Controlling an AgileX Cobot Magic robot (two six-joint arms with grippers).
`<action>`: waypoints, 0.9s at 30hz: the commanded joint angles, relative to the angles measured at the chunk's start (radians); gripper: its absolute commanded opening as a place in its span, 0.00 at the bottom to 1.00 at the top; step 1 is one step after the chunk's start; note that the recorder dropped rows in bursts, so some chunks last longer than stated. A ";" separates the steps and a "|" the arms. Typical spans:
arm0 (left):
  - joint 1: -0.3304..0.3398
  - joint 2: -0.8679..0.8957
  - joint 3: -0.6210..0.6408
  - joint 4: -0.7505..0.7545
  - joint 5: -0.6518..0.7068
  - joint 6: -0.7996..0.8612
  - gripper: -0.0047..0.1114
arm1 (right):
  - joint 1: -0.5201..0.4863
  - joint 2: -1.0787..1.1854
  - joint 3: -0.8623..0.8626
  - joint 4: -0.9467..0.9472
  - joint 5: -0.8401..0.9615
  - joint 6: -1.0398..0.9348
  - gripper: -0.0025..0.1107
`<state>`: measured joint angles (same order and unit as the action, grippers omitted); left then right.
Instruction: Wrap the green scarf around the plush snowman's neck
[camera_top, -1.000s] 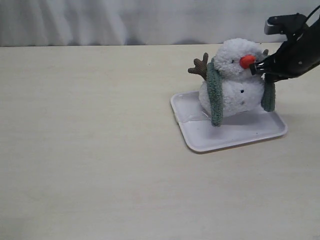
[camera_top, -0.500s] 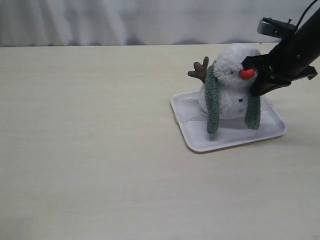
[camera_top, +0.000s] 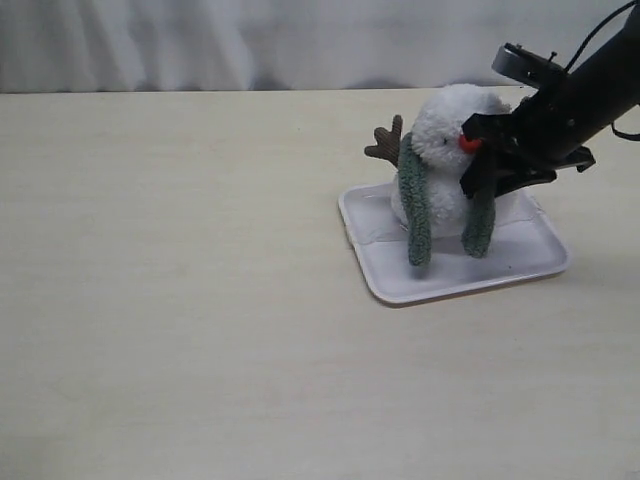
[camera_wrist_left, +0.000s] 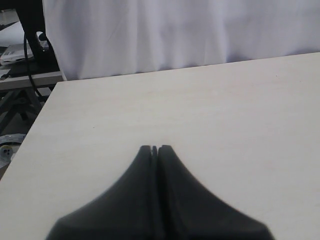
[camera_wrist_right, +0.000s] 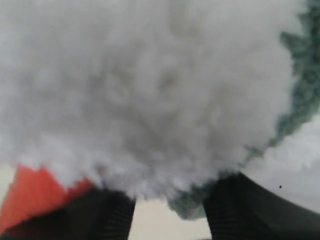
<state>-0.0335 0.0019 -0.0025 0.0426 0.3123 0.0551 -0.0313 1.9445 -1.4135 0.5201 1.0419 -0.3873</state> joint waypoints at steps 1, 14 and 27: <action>0.004 -0.002 0.003 -0.001 -0.008 -0.004 0.04 | -0.001 0.002 0.008 -0.011 0.049 -0.013 0.45; 0.004 -0.002 0.003 -0.001 -0.008 -0.004 0.04 | -0.001 0.002 0.131 -0.038 -0.023 -0.028 0.25; 0.004 -0.002 0.003 -0.001 -0.008 -0.004 0.04 | -0.001 0.002 0.246 0.320 -0.093 -0.308 0.06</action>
<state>-0.0335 0.0019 -0.0025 0.0426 0.3123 0.0551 -0.0313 1.9468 -1.1991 0.8169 1.0162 -0.6568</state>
